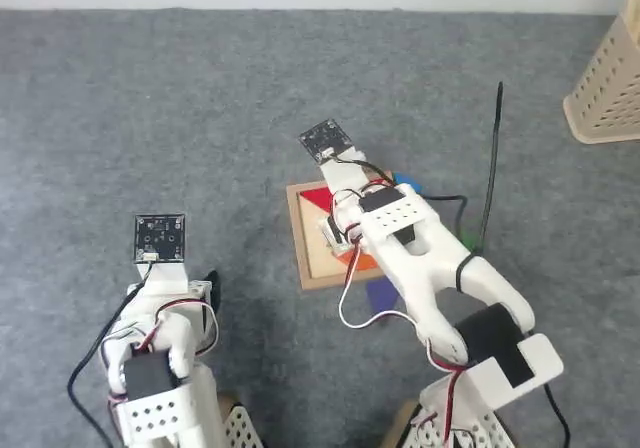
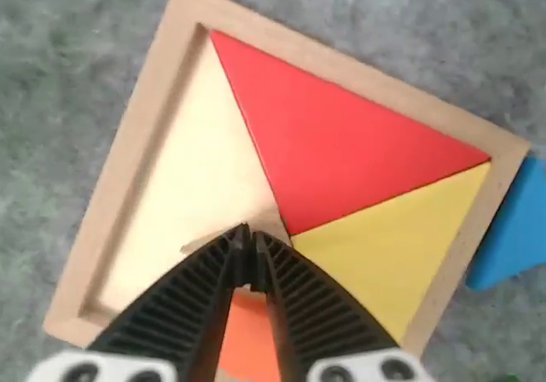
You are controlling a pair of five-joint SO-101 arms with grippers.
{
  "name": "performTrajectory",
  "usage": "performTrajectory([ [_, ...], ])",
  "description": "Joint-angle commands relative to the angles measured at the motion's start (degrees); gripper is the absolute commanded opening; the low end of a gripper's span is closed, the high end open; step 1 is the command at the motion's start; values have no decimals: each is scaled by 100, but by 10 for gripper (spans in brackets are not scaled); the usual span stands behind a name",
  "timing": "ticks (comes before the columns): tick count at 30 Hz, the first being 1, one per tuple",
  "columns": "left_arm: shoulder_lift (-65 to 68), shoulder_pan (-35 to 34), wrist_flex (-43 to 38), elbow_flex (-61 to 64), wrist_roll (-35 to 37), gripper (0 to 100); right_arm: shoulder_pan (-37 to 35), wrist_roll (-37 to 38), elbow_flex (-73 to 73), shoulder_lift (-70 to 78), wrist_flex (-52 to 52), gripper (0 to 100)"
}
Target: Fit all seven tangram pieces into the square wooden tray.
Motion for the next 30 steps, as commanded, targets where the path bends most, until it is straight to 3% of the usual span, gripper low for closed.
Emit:
performTrajectory([
  [1, -88, -26, 18, -22, 53, 225, 268, -62, -105, -48, 242, 6],
  [18, -88, -26, 18, -22, 53, 225, 1253, -62, 149, -189, 242, 6],
  [30, -88, -26, 18, -22, 53, 225, 1789, 9, 1196, -2686, 303, 6],
])
